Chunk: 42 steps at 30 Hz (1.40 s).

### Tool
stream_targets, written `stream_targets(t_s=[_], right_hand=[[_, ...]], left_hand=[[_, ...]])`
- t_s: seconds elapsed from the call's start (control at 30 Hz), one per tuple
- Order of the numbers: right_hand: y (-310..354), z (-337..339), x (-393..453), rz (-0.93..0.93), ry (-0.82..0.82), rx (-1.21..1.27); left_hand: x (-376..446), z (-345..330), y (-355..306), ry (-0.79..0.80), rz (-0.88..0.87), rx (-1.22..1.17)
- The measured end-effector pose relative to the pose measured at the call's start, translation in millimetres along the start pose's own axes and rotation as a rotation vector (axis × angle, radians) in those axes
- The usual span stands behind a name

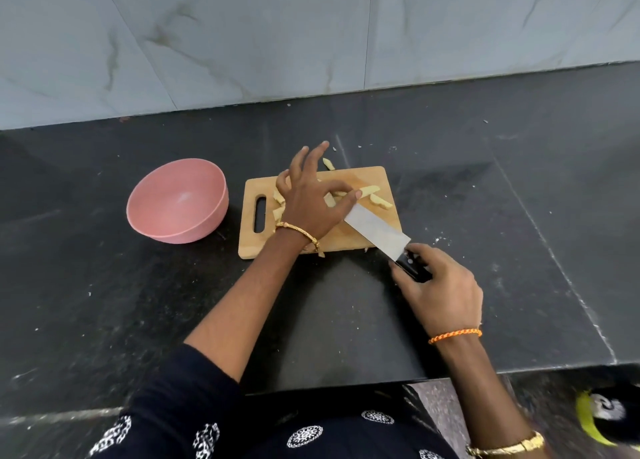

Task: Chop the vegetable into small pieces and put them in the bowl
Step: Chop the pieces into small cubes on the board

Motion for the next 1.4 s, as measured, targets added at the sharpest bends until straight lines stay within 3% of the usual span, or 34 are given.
stream_targets(t_s=[0.63, 0.87, 1.07, 1.4], right_hand=[[-38.7, 19.7, -10.0, -0.161, -0.072, 0.027], [-22.3, 6.5, 7.0, -0.213, -0.027, 0.122], [-15.1, -19.2, 31.8, -0.218, 0.014, 0.311], [-13.1, -18.9, 39.1, -0.200, 0.006, 0.369]], left_hand=[[16.8, -4.5, 70.5, 0.023, 0.405, -0.135], [4.7, -14.6, 30.8, 0.182, 0.136, -0.084], [-1.2, -45.0, -8.0, 0.524, -0.201, 0.129], [7.5, -53.1, -35.0, 0.523, -0.480, 0.442]])
Point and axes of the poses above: each hand's wrist, its own x-axis towards the middle knuckle, its own z-axis out of the back of the hand, y = z × x, the point moved 9 cm from there along x, towards the middle knuckle, and after that the axes turned 6 degrees about x, right-handed, at the moved point
